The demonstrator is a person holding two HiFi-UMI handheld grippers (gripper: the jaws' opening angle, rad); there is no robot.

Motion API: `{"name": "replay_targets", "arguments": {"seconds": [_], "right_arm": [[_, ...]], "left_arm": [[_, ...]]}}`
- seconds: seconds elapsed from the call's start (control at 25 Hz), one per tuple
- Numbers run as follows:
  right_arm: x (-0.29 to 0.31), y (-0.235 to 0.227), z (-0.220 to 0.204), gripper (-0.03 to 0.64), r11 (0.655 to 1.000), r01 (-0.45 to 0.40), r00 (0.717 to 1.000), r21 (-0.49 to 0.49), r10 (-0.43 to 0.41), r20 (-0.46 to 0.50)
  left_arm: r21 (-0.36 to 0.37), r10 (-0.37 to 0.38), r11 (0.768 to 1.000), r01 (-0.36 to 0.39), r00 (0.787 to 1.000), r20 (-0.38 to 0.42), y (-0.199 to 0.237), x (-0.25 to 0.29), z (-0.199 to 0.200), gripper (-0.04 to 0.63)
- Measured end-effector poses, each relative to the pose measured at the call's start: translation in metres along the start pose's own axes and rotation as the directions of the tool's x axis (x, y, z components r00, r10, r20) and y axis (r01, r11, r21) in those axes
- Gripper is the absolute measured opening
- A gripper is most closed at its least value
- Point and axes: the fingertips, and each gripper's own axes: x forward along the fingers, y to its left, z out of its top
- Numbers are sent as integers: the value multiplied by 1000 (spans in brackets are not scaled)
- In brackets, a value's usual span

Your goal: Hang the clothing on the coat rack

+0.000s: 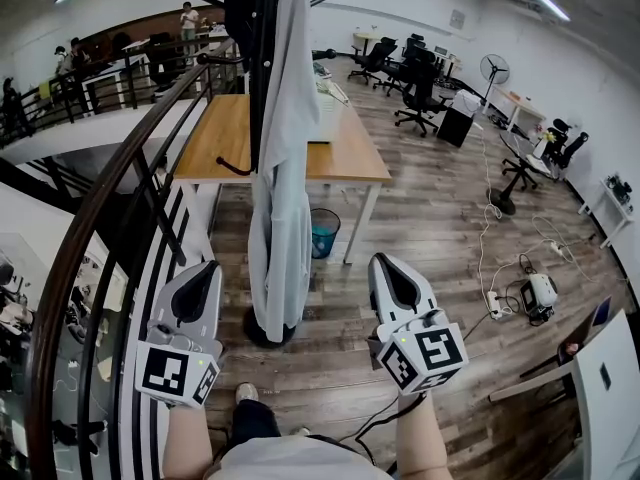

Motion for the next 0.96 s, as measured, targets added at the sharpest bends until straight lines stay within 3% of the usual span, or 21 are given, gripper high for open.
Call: {"name": "replay_targets", "arguments": {"seconds": [0.96], "right_arm": [[-18,5,3,3,999,-7,1000,33,7,2]], "left_arm": [[-3,-6,1000,6,1000,6,-17,-11,17,6]]}}
